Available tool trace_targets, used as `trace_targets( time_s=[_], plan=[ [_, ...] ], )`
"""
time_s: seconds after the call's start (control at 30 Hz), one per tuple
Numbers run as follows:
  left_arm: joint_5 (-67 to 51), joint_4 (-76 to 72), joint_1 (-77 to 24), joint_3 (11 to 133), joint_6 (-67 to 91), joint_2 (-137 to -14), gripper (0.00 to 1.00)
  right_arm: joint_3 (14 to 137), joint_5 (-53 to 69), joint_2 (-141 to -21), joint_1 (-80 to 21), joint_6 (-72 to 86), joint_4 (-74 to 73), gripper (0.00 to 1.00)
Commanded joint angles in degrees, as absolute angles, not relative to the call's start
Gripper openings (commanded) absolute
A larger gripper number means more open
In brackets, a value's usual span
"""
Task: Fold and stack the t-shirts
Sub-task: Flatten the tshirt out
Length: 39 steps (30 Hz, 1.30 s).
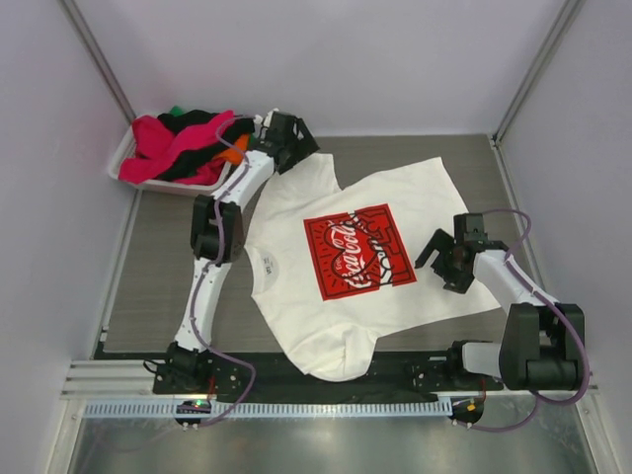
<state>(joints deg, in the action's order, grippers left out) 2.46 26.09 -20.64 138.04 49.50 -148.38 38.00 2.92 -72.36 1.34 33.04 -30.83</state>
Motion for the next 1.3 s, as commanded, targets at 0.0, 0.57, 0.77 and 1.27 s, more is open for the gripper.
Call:
trace_targets(
  time_s=[0.0, 0.57, 0.77, 1.27],
  plan=[
    [4.56, 26.0, -21.09, 133.17, 45.1, -134.68, 1.0, 38.14, 2.99, -71.63, 1.41, 32.25, -29.88, 0.96],
    [8.7, 35.34, -28.04, 82.63, 47.11, -109.26, 0.91, 43.15, 3.96, -68.73, 0.88, 32.26, -32.96, 0.96],
    [10.72, 36.03, -27.77, 79.8, 46.59, -112.4, 0.92, 44.56, 3.51, -72.5, 0.88, 32.34, -31.91, 0.97],
    [8.27, 50.44, -17.32, 123.45, 35.42, -141.4, 0.92, 57.63, 8.0, -94.55, 0.88, 34.81, -26.1, 0.97]
  ],
)
